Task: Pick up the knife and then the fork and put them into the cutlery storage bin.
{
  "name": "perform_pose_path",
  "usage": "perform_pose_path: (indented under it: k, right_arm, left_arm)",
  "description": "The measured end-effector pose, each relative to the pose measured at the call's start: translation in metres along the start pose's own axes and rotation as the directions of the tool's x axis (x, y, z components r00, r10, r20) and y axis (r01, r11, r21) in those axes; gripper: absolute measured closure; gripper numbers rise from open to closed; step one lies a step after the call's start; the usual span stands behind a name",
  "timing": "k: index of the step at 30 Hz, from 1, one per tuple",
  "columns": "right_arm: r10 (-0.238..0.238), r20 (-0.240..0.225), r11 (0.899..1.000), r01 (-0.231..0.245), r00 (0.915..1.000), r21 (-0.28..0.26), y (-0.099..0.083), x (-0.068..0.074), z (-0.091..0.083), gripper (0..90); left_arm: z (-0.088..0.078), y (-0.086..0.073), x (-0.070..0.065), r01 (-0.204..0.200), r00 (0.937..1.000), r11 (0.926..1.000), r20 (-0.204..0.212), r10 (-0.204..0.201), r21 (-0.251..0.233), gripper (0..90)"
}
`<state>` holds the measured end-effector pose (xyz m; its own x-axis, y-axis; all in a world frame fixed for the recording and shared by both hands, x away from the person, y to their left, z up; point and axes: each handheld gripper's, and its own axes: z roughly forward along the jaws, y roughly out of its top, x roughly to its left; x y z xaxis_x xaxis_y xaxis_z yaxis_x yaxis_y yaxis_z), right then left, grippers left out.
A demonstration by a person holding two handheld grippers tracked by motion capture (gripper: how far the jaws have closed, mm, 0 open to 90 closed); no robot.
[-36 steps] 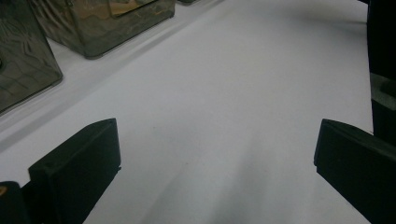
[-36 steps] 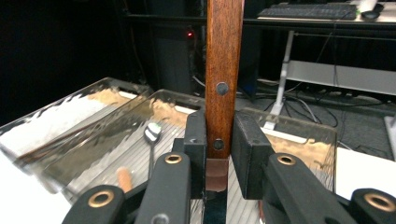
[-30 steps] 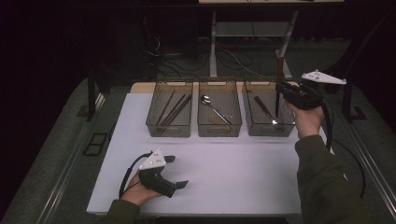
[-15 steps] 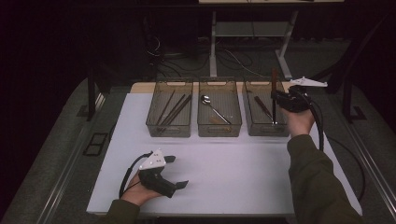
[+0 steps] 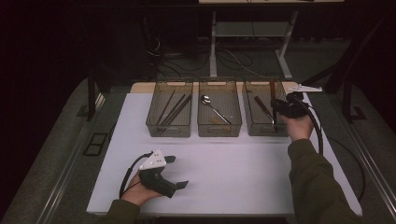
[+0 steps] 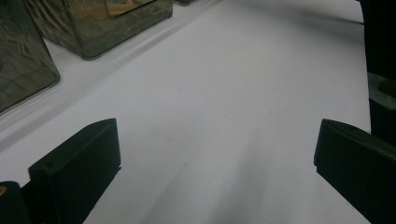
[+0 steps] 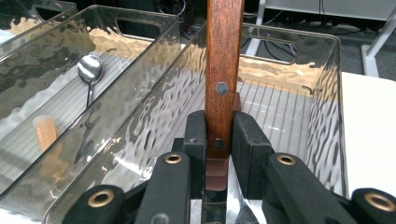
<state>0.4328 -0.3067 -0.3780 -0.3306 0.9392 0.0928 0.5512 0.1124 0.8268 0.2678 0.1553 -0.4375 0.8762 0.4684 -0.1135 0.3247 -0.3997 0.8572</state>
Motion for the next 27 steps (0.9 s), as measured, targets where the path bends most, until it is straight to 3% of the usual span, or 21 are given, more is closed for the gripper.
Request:
perform_pose_path:
  k: [13,19,27]
  right_arm:
    - [0.006,0.022,0.999,-0.007,0.9997,0.039,-0.002,-0.001,0.009,76.5]
    - [0.036,-0.001,0.997,-0.036,0.9994,0.065,0.0,-0.004,0.016,75.3]
    - [0.066,0.001,0.992,-0.066,0.9978,0.106,-0.002,-0.006,0.02,51.4]
  left_arm:
    - [0.0,0.0,0.0,-0.001,1.0,1.0,0.002,0.001,0.0,0.0]
    - [0.0,0.0,0.0,-0.001,1.0,1.0,0.002,0.001,-0.002,0.0]
    - [0.0,0.0,0.0,-0.001,1.0,1.0,0.004,0.001,-0.001,0.0]
